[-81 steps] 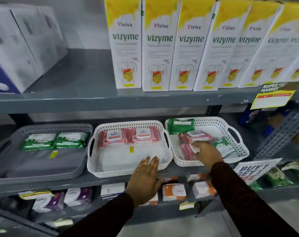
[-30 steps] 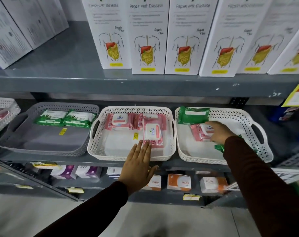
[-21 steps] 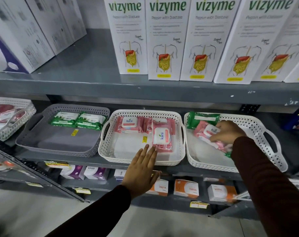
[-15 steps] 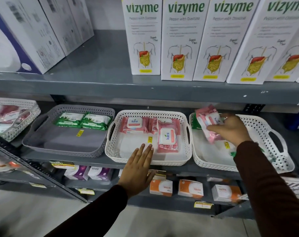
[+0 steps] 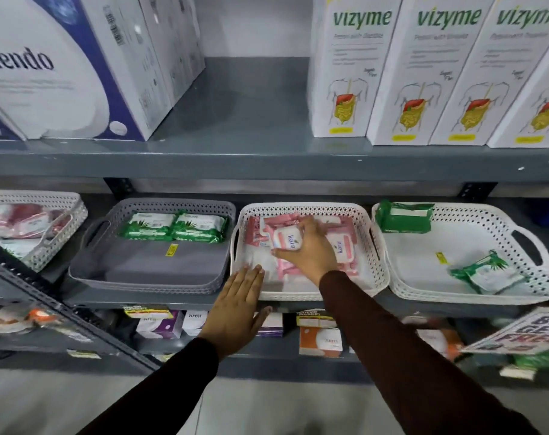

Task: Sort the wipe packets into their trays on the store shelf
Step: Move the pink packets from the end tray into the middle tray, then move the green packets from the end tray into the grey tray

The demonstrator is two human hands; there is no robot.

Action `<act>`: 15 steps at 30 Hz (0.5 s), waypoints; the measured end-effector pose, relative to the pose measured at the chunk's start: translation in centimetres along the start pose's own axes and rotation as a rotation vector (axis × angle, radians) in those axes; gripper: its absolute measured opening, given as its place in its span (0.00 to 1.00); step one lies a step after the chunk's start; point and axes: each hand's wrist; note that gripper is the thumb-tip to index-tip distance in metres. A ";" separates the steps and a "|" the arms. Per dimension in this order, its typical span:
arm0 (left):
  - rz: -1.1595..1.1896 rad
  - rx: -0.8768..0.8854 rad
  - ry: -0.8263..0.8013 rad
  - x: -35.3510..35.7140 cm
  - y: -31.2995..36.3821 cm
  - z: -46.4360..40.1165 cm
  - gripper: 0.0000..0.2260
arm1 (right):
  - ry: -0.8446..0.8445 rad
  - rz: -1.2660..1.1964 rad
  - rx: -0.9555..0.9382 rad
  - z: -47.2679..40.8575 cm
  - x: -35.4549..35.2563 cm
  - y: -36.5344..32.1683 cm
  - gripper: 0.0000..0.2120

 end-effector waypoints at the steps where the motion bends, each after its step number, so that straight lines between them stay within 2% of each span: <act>1: 0.012 0.014 0.001 -0.2 -0.5 0.1 0.31 | -0.013 0.057 -0.011 -0.3 1.1 -0.2 0.27; 4: 0.037 0.031 0.010 -0.3 -1.2 0.4 0.30 | -0.095 0.136 0.013 -0.4 2.9 0.6 0.09; 5: 0.049 0.023 0.009 -0.3 -1.1 0.5 0.30 | -0.096 0.122 0.013 -0.3 3.0 1.0 0.06; 9: 0.065 0.050 0.033 -0.2 1.2 0.3 0.29 | -0.013 0.021 -0.023 0.4 0.5 2.5 0.09; 13: 0.106 0.107 0.046 -0.2 4.8 -0.7 0.28 | 0.266 0.074 -0.010 2.6 -5.5 5.9 0.09; 15: 0.138 0.151 0.031 -0.1 8.0 -1.9 0.28 | 0.378 0.157 0.099 3.9 -10.1 9.8 0.09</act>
Point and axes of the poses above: each hand's wrist, its own z-axis away from the middle knuckle, its own x-axis out of the palm, y = z × x, and after that the axes turned 7 degrees about -x, right-handed
